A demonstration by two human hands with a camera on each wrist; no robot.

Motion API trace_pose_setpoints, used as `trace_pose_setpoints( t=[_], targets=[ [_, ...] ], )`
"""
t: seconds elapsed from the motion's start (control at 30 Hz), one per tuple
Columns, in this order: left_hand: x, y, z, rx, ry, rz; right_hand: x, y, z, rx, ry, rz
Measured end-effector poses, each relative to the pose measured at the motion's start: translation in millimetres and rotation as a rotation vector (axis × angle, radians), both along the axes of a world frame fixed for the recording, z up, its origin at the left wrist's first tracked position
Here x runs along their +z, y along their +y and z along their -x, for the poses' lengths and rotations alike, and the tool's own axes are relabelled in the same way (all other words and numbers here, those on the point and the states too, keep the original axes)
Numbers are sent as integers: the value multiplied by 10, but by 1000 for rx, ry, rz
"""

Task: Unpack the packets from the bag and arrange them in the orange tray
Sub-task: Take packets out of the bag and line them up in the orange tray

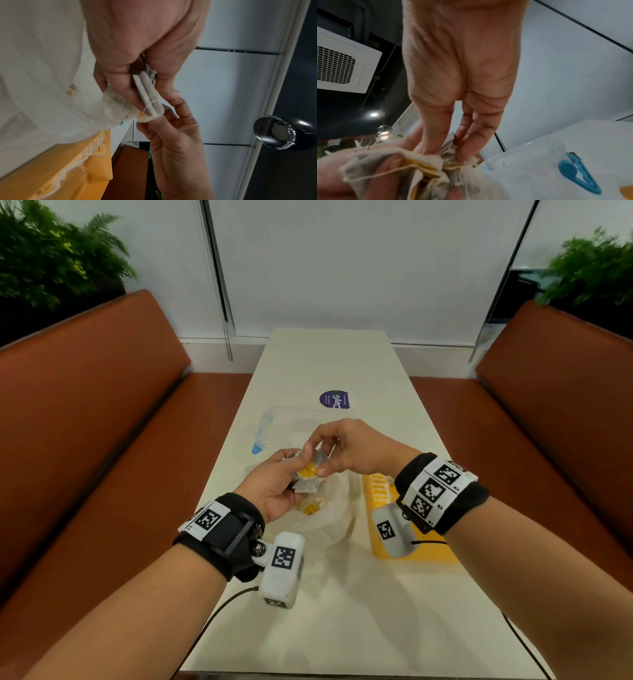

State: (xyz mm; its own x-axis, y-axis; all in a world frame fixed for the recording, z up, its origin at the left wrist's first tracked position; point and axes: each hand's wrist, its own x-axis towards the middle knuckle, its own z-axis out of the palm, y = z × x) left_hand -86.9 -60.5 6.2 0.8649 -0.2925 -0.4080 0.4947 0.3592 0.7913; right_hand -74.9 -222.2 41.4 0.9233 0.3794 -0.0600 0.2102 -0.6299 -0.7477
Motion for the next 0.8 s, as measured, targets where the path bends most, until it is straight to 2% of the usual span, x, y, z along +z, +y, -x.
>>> trace_pose_setpoints(
  t=[0.17,0.33,0.57,0.7,0.8],
  targets=[
    [67,-32,44,-86,33,32,-30,-49,46,-57,27,-76],
    [73,-22,60,-26,111,72,20,-84,113,-60,51,-189],
    [38,-30,89,-4,65,3,93,-99,172,-138,63,-425],
    [34,-61,105,-7,54,-19,125,-55,217,-94,67,-343],
    [40,-84,105,-7,46,-38,124,-43,198,-140,-15,-277]
  ],
)
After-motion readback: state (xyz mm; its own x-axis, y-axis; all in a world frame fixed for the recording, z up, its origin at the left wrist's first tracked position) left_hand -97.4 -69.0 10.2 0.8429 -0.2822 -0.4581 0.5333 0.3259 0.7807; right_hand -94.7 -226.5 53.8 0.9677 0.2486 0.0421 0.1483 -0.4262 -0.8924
